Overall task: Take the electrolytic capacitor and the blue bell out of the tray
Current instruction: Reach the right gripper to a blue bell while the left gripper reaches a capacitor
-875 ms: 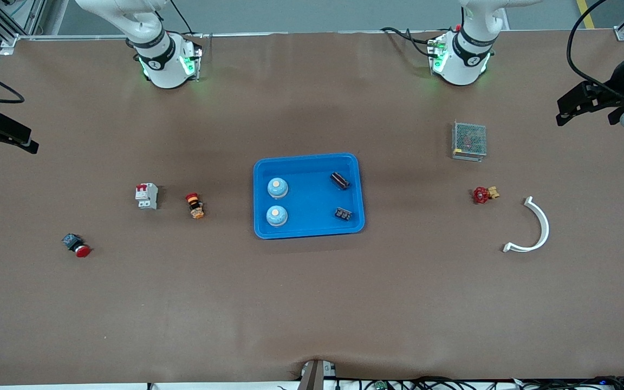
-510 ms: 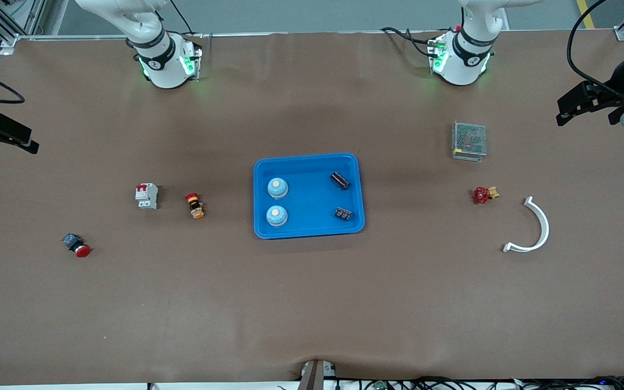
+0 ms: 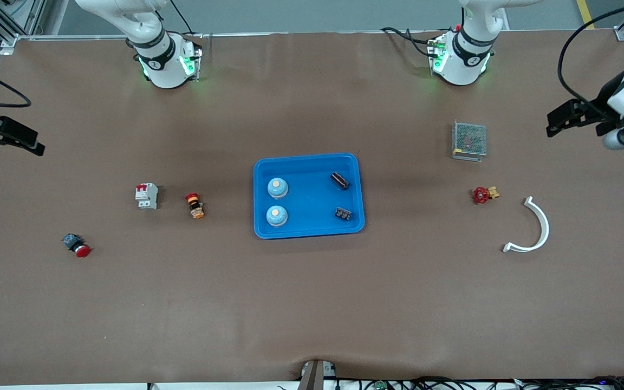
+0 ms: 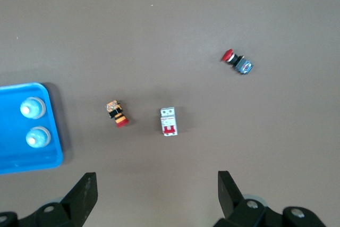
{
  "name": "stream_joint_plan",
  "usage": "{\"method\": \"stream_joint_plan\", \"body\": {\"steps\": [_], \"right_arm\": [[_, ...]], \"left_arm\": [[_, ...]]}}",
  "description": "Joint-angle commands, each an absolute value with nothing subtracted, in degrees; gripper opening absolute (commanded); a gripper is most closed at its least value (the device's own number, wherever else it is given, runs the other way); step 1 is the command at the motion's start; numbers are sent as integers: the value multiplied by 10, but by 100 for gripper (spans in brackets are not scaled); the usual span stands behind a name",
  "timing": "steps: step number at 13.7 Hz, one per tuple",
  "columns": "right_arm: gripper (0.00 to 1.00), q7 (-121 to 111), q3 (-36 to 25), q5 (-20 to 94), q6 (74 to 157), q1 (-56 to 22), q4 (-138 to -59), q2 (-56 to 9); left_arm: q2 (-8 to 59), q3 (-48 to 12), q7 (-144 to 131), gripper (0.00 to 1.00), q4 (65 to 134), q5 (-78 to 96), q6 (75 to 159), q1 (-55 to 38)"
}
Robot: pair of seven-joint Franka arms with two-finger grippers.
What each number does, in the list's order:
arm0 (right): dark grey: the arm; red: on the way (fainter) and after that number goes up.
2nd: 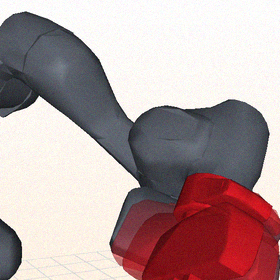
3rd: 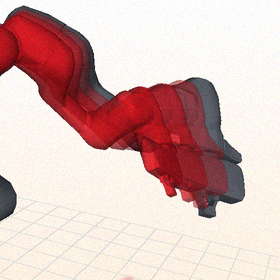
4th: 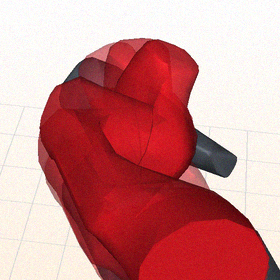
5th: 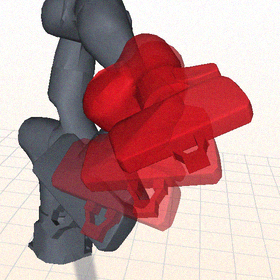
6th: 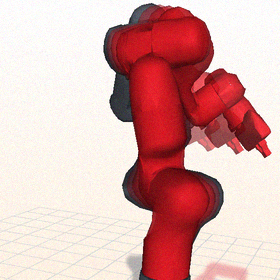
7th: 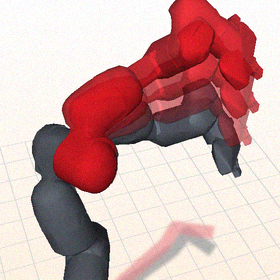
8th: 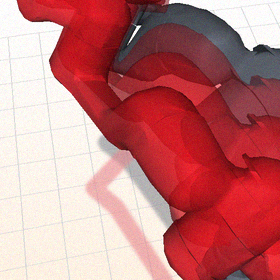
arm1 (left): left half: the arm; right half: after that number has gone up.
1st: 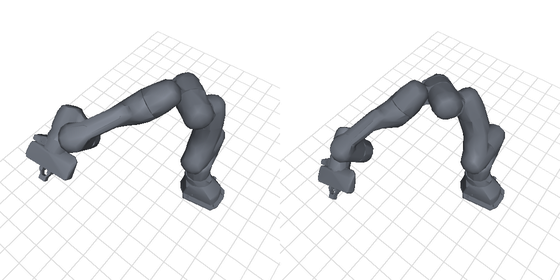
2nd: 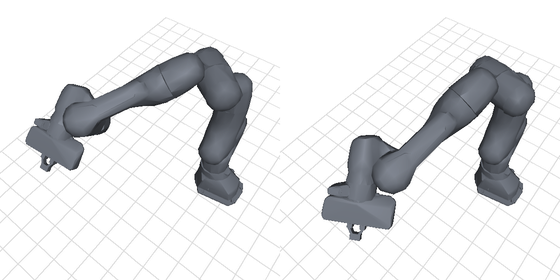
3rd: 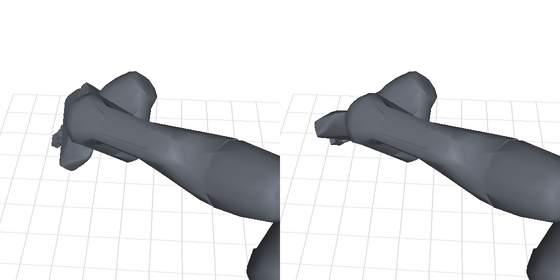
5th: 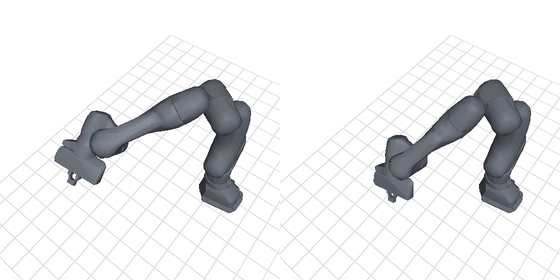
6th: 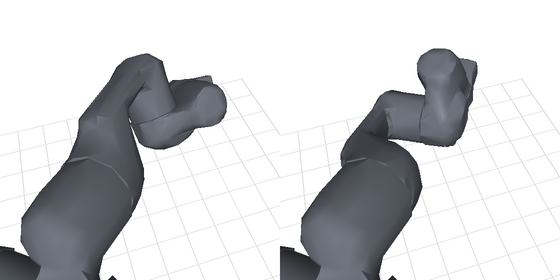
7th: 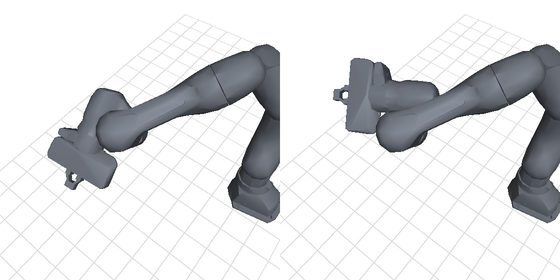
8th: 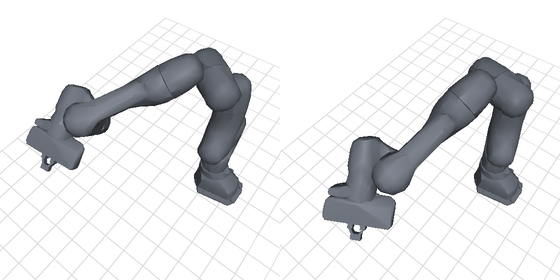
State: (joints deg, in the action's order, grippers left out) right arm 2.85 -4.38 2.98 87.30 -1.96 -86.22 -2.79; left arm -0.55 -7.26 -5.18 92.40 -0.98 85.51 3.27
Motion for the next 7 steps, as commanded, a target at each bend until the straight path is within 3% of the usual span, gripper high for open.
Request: {"method": "stream_joint_plan", "body": {"steps": [1, 7], "right_arm": [[100, 79, -13, 35, 920, -25, -924, -4], [100, 277, 125, 35, 1045, -25, -1034, -7]], "left_arm": [[11, -82, -124, 100, 948, 0, 860, 22], [61, -164, -346, 100, 1012, 1, 941, 5]]}}
